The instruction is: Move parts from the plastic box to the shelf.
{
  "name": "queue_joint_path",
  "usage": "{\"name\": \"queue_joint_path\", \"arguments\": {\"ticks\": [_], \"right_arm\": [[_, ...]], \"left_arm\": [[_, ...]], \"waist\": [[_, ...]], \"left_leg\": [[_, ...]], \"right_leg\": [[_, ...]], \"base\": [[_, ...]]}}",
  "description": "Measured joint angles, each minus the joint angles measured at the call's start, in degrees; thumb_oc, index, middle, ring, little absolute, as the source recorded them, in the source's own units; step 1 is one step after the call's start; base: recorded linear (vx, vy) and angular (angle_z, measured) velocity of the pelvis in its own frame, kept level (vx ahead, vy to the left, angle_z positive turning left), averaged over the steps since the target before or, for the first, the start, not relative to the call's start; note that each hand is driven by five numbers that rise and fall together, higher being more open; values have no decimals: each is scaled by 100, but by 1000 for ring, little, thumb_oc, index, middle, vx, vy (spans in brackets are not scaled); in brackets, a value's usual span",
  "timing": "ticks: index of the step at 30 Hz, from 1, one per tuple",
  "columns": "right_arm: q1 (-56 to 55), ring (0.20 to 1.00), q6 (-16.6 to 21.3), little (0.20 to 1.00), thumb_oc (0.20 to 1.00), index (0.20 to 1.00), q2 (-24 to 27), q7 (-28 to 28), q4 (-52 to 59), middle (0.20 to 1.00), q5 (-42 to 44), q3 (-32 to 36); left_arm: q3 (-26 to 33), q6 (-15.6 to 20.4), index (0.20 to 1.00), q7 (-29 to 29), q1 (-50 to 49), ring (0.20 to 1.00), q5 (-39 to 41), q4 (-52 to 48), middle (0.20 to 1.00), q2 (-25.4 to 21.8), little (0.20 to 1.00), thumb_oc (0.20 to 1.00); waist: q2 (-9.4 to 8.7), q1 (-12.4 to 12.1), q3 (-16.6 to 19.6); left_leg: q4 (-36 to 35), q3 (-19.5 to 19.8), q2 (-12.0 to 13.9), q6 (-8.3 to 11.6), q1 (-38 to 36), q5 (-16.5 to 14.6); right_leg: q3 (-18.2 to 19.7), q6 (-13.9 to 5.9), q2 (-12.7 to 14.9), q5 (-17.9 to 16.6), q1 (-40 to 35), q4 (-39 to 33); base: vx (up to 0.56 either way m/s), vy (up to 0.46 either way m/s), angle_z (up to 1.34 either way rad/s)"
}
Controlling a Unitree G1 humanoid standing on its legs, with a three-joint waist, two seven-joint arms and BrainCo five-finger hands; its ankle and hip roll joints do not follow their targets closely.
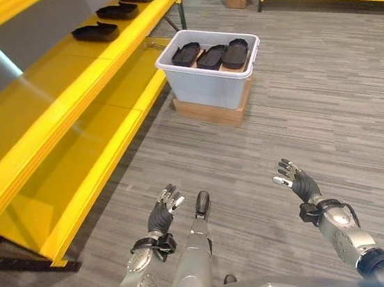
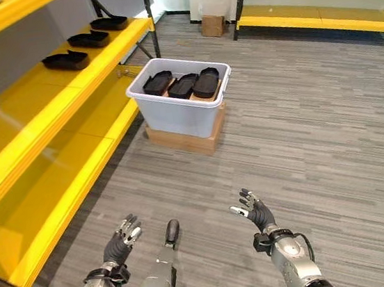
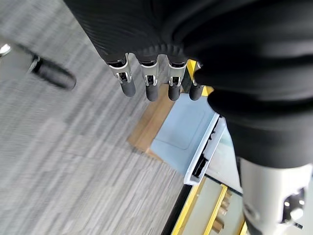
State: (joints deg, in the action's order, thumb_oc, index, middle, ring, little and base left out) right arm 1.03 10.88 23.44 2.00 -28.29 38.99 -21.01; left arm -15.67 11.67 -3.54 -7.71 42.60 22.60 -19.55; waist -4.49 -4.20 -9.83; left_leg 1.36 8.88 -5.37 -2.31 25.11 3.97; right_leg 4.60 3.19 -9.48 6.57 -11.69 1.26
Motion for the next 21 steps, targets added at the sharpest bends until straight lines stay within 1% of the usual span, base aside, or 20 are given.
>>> {"name": "queue_joint_path", "arguments": {"ticks": [1,2,3,4,5,6,7,8,9,10,11,12,14,15,16,17,18,19,20,21], "right_arm": [[-34,1000,15,1000,1000,1000,2,-2,4,1000,0,23],[-76,1000,29,1000,1000,1000,46,0,90,1000,-11,73],[-231,1000,30,1000,1000,1000,50,-1,163,1000,-37,163],[-305,1000,18,1000,1000,1000,-68,-5,117,1000,-103,183],[-201,1000,75,1000,1000,1000,-37,23,162,1000,-156,153],[-177,1000,154,1000,1000,1000,56,11,293,1000,-163,191],[-177,1000,132,1000,1000,1000,112,-42,233,1000,-157,256],[-156,1000,77,1000,1000,1000,125,-77,214,1000,-156,222],[-157,1000,62,1000,1000,1000,108,-80,202,1000,-160,99],[-70,1000,45,1000,1000,1000,43,-77,195,1000,-165,-27],[21,1000,42,1000,1000,1000,-65,-66,213,1000,-167,-113],[158,1000,42,1000,1000,1000,-200,-47,219,1000,-172,-224],[201,1000,39,1000,1000,1000,-211,-52,228,1000,-199,-206],[210,1000,39,1000,1000,1000,-211,-56,264,1000,-202,-196],[220,1000,37,1000,1000,1000,-233,-57,324,1000,-202,-195],[139,1000,35,1000,1000,1000,-265,-55,431,1000,-203,-190],[86,1000,37,1000,1000,1000,-270,-44,478,1000,-205,-202],[84,1000,34,1000,1000,1000,-272,-31,485,1000,-207,-233],[171,1000,32,1000,1000,1000,-273,-11,516,1000,-208,-216],[23,1000,-3,1000,1000,1000,-205,-1,531,1000,-210,-209]], "left_arm": [[-7,3,1000,3,-19,1000,-1,-1,1000,15,1000,1000],[-59,4,1000,7,-8,1000,-5,-21,1000,60,1000,1000],[-148,3,1000,10,-23,1000,-16,-50,1000,84,1000,1000],[-154,42,1000,21,-129,1000,-53,-101,1000,87,1000,1000],[-114,25,1000,89,-56,1000,-59,-65,1000,170,1000,1000],[-131,29,1000,94,100,1000,-78,-61,1000,283,1000,1000],[-128,45,1000,101,413,1000,-93,-66,1000,334,1000,1000],[-126,53,1000,105,687,1000,-101,-37,1000,315,1000,1000],[-118,98,1000,122,861,1000,-105,-8,1000,322,1000,1000],[-125,141,1000,146,990,1000,-106,-30,1000,253,1000,1000],[-124,155,1000,149,1029,1000,-110,-26,1000,151,1000,1000],[-122,164,1000,227,985,1000,-109,58,1000,43,1000,1000],[-126,163,1000,280,857,1000,-114,70,1000,-25,1000,1000],[-142,159,1000,299,784,1000,-124,76,1000,-80,1000,1000],[-174,142,1000,352,764,1000,-150,109,1000,-145,1000,1000],[-173,138,1000,363,703,1000,-161,86,1000,-196,1000,1000],[-176,138,1000,372,656,1000,-162,67,1000,-224,1000,1000],[-167,144,1000,382,629,1000,-162,57,1000,-250,1000,1000],[-201,122,1000,392,659,1000,-169,67,1000,-273,1000,1000],[-273,114,1000,386,682,1000,-249,-7,1000,-237,1000,1000]], "waist": [[16,3,37],[204,47,54],[398,90,142],[567,-38,321],[566,82,409],[698,257,433],[676,389,407],[554,417,370],[461,342,382],[361,261,346],[296,169,329],[215,82,355],[124,-3,423],[100,12,426],[95,42,419],[41,80,437],[46,132,427],[67,148,392],[127,213,290],[318,299,234]], "left_leg": [[-9,-204,-97,-104,-206,22],[128,-318,-159,-539,-446,109],[122,-441,-145,-1066,-770,79],[-261,-134,36,-1442,-1159,741],[-440,-146,-4,-1358,-1254,998],[-565,-123,-22,-1167,-1247,1156],[-538,-114,-139,-1086,-1193,1167],[-336,-201,-265,-891,-1127,1020],[-140,-206,-283,-561,-1098,813],[156,-300,-299,-521,-1047,586],[410,-342,-284,-401,-1008,337],[613,-329,-269,-314,-1034,84],[705,-299,-312,-359,-1032,-200],[666,-237,-382,-425,-1100,-257],[644,-130,-319,-450,-1147,-206],[570,-50,-402,-518,-1295,-219],[598,-15,-470,-683,-1371,-341],[650,28,-533,-785,-1394,-406],[702,96,-528,-693,-1508,-329],[684,177,-464,-804,-1753,-442]], "right_leg": [[109,-12,-102,6,-32,165],[156,-66,-331,5,-57,488],[235,-193,-568,6,-126,727],[258,-211,-498,782,101,1608],[313,-243,95,1268,422,1892],[318,-501,482,1293,648,1700],[455,-770,967,1129,662,1042],[545,-910,1256,1086,498,563],[488,-780,1275,1000,309,380],[484,-799,1313,967,251,386],[481,-799,1309,954,244,501],[404,-782,1256,1034,371,1016],[410,-777,1205,1028,589,1591],[417,-759,1104,974,894,2299],[425,-788,1028,835,1431,3476],[378,-840,1084,727,1769,4098],[361,-832,1133,698,1958,4390],[382,-832,1182,588,2201,4758],[242,-801,1291,569,2425,5188],[-37,-748,1361,579,2767,4868]], "base": [[173,130,-21],[281,262,-14],[113,134,-61],[169,198,-110],[170,205,-101],[170,205,-21],[250,298,43],[142,160,40],[244,295,10],[108,140,-15],[215,271,-23],[162,202,-2],[191,271,14],[122,210,29],[138,220,42],[198,294,35],[159,218,16],[145,151,20],[215,152,38],[263,152,36]]}}
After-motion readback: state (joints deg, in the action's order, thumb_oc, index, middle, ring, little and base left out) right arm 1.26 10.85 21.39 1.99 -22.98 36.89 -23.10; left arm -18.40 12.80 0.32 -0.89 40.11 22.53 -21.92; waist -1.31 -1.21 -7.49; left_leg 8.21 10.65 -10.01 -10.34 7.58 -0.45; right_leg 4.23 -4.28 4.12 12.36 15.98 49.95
